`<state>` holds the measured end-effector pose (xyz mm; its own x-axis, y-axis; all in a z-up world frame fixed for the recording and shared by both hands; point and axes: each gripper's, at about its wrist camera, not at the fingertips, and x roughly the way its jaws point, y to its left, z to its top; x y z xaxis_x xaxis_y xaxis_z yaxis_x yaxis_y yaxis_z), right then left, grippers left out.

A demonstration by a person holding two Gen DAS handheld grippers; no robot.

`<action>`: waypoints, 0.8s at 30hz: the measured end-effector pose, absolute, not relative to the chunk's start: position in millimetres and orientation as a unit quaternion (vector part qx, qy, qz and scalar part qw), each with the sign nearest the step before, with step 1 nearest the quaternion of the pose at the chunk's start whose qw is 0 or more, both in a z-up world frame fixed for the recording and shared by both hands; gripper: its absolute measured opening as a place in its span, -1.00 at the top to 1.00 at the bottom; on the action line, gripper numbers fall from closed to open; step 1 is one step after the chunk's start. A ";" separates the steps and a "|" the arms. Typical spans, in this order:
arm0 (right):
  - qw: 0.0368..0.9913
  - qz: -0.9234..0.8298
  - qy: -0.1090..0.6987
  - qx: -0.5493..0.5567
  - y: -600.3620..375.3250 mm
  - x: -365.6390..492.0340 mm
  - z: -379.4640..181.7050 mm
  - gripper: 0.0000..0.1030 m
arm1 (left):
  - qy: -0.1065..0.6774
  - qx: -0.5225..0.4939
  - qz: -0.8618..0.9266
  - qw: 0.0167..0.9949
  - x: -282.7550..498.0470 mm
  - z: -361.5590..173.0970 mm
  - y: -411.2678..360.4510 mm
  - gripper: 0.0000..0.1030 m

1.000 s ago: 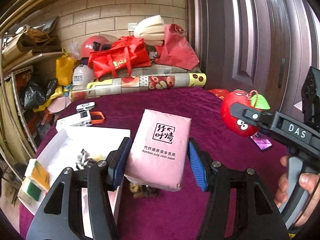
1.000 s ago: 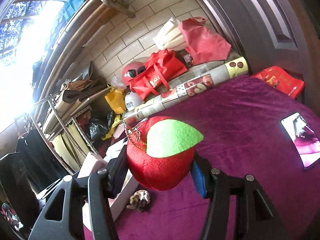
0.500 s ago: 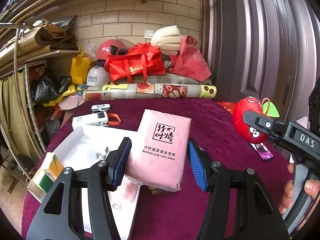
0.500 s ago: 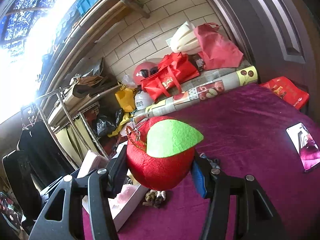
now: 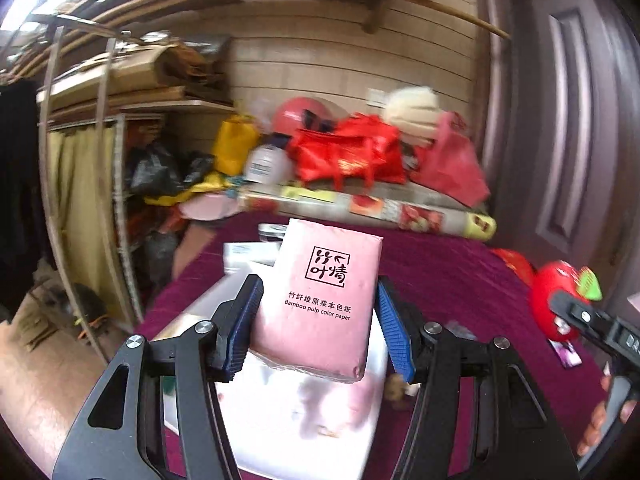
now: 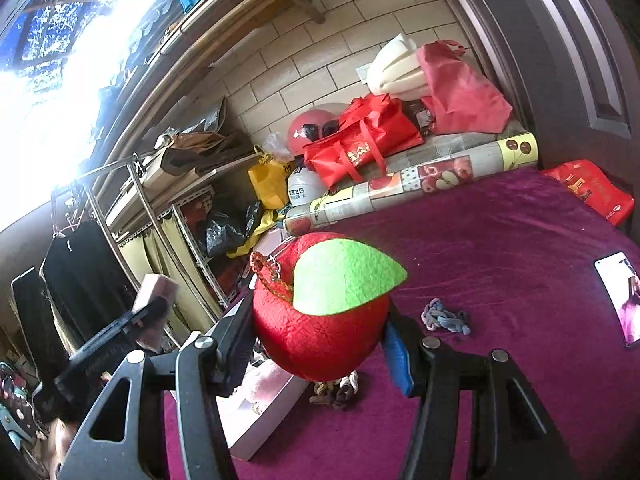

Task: Organize soft objects
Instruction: 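Carry pink tissue pack and red apple into the white box and open both tools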

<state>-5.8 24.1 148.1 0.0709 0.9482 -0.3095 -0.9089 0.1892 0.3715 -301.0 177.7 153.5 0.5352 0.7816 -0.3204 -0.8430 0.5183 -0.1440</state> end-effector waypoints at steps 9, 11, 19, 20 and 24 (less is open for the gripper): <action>0.713 0.654 0.251 0.010 48.8 -24.7 147.2 -0.09 | 0.097 -0.160 0.509 0.840 -334.9 146.1 195.4 -0.11; 0.708 0.659 0.252 0.000 58.1 -30.3 147.3 -0.09 | 0.100 -0.160 0.513 0.837 -335.7 143.5 198.6 -0.11; 0.680 0.677 0.276 -0.055 108.0 -52.1 130.9 -0.09 | 0.121 -0.167 0.518 0.830 -335.4 131.2 211.0 -0.11; 0.676 0.678 0.283 -0.062 116.8 -53.3 126.6 -0.09 | 0.128 -0.168 0.519 0.828 -333.6 127.2 215.3 -0.11; 0.655 0.676 0.328 -0.076 151.2 -53.8 105.6 -0.09 | 0.155 -0.166 0.516 0.826 -319.3 117.9 233.3 -0.11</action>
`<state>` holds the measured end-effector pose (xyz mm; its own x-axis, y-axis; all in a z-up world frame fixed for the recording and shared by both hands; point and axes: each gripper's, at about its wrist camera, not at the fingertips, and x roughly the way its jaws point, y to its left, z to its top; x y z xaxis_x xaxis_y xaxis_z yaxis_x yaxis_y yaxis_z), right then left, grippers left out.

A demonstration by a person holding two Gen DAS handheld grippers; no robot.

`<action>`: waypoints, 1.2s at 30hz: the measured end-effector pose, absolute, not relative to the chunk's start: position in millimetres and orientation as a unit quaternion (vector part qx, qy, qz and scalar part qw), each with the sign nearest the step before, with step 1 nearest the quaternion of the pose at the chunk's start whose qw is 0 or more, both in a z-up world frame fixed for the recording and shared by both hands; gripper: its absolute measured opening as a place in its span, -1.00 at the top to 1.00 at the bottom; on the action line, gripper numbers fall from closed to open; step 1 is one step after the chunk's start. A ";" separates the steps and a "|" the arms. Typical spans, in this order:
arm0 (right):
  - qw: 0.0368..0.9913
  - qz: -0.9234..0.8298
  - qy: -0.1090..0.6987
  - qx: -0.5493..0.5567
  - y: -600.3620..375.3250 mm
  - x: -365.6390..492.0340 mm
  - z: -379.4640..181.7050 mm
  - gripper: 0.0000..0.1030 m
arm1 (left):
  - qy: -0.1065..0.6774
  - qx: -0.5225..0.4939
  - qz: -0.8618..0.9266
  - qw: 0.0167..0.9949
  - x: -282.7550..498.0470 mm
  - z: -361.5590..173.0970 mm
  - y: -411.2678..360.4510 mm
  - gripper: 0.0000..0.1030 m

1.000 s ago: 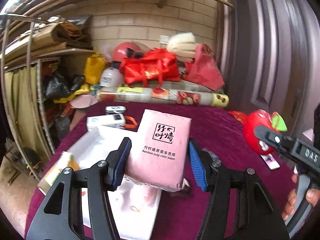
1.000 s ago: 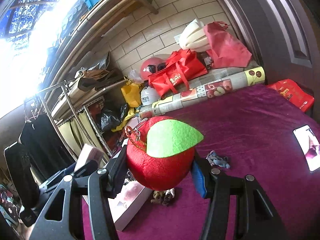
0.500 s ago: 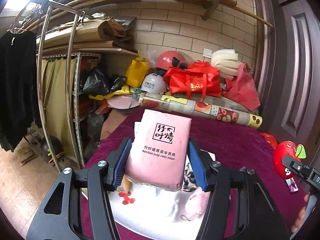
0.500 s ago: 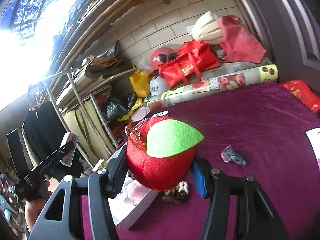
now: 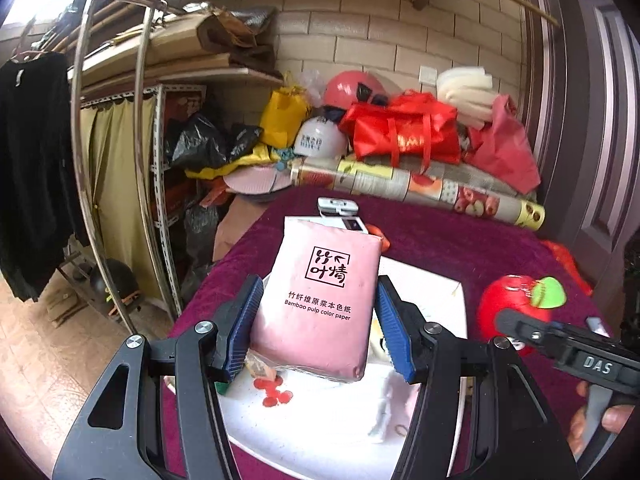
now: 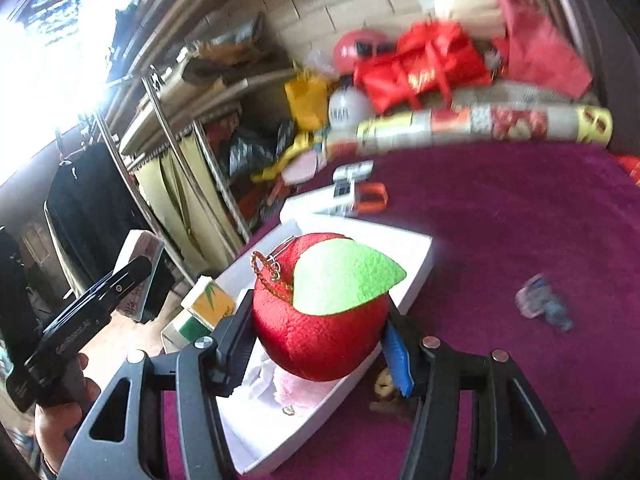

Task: Organize soft objects
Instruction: 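Carry pink tissue pack and red apple into the white box and open both tools, then grasp blue-grey knotted rope with right tool while left tool moves to beige rope ball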

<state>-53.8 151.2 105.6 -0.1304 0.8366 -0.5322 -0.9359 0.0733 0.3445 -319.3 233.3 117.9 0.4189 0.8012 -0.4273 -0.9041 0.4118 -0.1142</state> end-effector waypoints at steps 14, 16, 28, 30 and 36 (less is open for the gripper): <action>0.648 0.673 0.349 -0.064 217.4 -48.5 77.8 -0.46 | 0.215 -0.171 0.513 0.813 -273.9 89.6 297.8 -0.38; 0.654 0.672 0.343 -0.057 217.3 -47.3 75.0 -0.77 | 0.211 -0.170 0.535 0.800 -278.1 85.5 300.2 -0.96; 0.670 0.666 0.327 -0.017 189.2 -37.5 80.5 -1.00 | 0.207 -0.170 0.563 0.782 -285.3 81.2 290.2 -1.00; 0.672 0.669 0.317 -0.010 180.0 -38.7 84.6 -1.00 | 0.205 -0.171 0.563 0.782 -286.4 83.2 286.2 -1.00; 0.678 0.672 0.298 0.008 156.2 -29.4 97.8 -1.00 | 0.198 -0.169 0.557 0.789 -286.9 90.4 274.0 -1.00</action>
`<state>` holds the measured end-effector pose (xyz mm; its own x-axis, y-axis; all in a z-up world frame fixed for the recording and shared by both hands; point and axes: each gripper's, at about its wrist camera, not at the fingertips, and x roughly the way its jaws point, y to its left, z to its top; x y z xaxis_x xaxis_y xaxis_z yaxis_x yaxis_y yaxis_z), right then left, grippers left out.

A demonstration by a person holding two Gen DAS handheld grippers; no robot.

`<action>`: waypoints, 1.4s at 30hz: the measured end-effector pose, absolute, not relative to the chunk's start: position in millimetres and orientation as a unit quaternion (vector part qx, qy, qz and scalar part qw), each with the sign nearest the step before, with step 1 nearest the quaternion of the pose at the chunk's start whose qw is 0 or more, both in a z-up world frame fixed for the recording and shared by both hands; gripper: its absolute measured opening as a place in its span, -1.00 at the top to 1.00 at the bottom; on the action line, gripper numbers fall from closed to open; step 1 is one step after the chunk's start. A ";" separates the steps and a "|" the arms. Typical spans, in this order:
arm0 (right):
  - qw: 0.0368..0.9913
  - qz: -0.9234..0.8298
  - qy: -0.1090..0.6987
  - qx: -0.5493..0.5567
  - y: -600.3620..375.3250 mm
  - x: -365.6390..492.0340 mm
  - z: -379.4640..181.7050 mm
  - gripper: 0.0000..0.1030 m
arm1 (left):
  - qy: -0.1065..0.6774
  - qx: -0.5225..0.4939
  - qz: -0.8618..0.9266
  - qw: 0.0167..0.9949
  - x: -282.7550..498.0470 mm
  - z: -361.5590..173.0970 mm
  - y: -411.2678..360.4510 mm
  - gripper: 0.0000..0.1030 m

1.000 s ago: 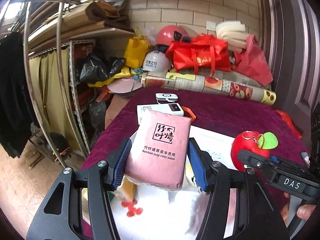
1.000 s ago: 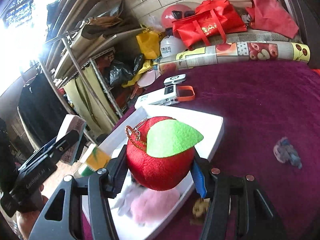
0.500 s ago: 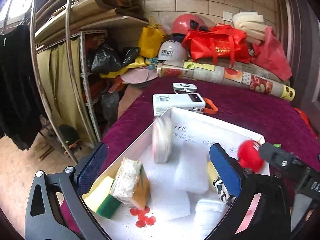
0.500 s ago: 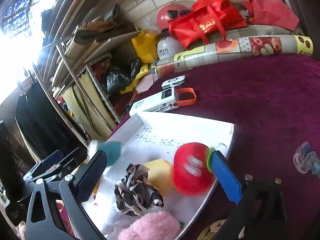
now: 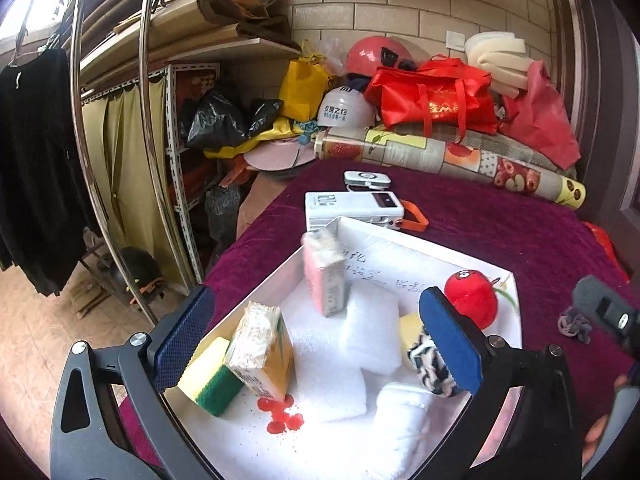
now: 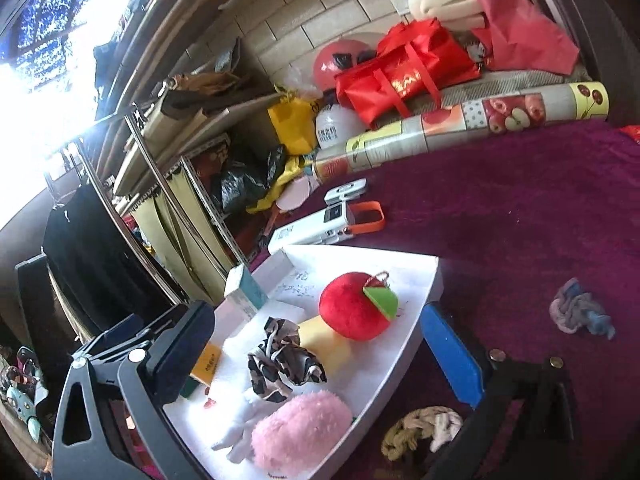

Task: Organize soft objects
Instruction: 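Grasp blue-grey knotted rope with right tool while left tool moves to beige rope ball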

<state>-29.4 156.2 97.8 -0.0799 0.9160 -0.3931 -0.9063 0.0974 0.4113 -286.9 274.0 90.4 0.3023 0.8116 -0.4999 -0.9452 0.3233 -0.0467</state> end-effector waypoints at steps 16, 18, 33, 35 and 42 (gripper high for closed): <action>0.797 0.489 0.342 -0.096 137.3 101.9 58.3 -1.00 | 0.219 -0.139 0.398 0.880 -229.0 102.3 212.6 -1.00; 0.791 0.483 0.358 -0.117 149.4 103.5 42.8 -1.00 | 0.230 -0.135 0.385 0.884 -220.2 100.8 208.2 -1.00; 0.713 0.568 0.409 -0.046 116.9 107.0 28.8 0.52 | 0.335 -0.149 0.180 0.913 -127.7 65.4 160.2 -0.99; 0.712 0.572 0.406 -0.034 118.1 108.3 28.8 0.51 | 0.350 -0.137 0.195 0.906 -110.5 61.6 163.3 -0.99; 0.675 0.588 0.444 0.019 113.9 126.1 20.4 0.51 | 0.422 -0.079 0.254 0.866 -58.7 27.8 180.7 -1.00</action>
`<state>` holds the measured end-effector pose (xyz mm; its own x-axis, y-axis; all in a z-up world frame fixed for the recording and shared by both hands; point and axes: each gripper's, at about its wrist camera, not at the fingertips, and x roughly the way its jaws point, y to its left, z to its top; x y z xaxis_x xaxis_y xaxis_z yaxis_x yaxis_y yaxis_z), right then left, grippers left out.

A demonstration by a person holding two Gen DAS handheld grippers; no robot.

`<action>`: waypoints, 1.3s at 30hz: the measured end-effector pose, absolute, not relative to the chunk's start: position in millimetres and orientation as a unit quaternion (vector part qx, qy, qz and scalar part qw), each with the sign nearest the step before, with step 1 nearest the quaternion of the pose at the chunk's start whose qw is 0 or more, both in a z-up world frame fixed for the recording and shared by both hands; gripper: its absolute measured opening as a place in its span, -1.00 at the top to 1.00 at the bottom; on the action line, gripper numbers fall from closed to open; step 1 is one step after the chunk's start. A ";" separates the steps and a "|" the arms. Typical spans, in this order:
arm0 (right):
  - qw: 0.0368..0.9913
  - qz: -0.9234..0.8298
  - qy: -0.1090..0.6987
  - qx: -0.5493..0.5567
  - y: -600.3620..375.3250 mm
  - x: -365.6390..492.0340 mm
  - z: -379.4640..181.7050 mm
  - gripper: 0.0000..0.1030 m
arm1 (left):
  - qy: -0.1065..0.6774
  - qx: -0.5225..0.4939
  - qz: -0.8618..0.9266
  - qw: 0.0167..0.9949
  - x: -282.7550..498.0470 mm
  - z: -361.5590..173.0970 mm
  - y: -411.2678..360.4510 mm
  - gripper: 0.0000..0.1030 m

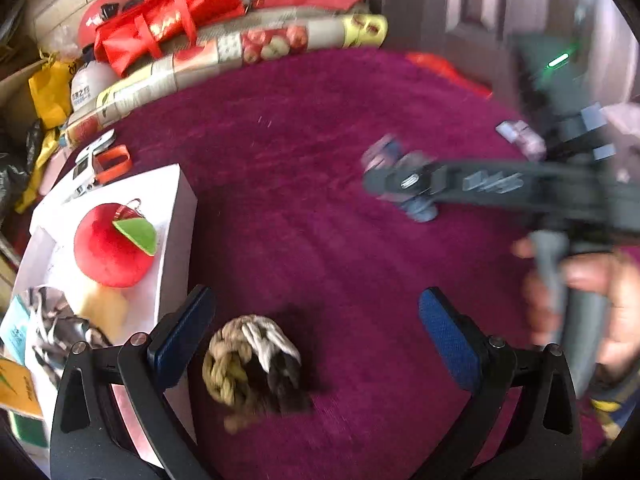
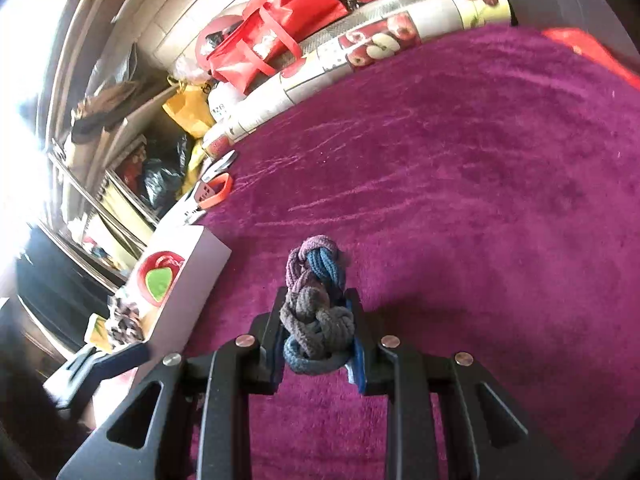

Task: Organize soft objects
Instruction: 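Grasp blue-grey knotted rope with right tool while left tool moves to beige rope ball, then grasp the beige rope ball with left tool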

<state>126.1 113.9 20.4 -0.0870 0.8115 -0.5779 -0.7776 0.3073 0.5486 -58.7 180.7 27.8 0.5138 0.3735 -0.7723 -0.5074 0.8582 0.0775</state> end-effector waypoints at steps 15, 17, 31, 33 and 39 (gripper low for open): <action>0.655 0.607 0.442 0.083 100.5 131.0 34.2 0.46 | 0.405 -0.072 0.226 0.883 -110.0 47.0 150.6 -0.99; 0.655 0.606 0.442 0.086 99.8 132.6 33.7 0.46 | 0.430 -0.077 0.222 0.872 -113.0 35.4 155.1 -0.99; 0.646 0.616 0.439 0.106 95.7 135.6 36.6 0.46 | 0.483 -0.028 0.256 0.837 -61.4 0.7 168.7 -1.00; 0.644 0.618 0.437 0.109 95.1 135.2 37.7 0.46 | 0.482 -0.042 0.258 0.836 -60.1 -2.6 172.4 -1.00; 0.639 0.621 0.439 0.117 93.3 135.7 38.2 0.46 | 0.474 -0.073 0.264 0.837 -76.4 -2.8 180.3 -0.62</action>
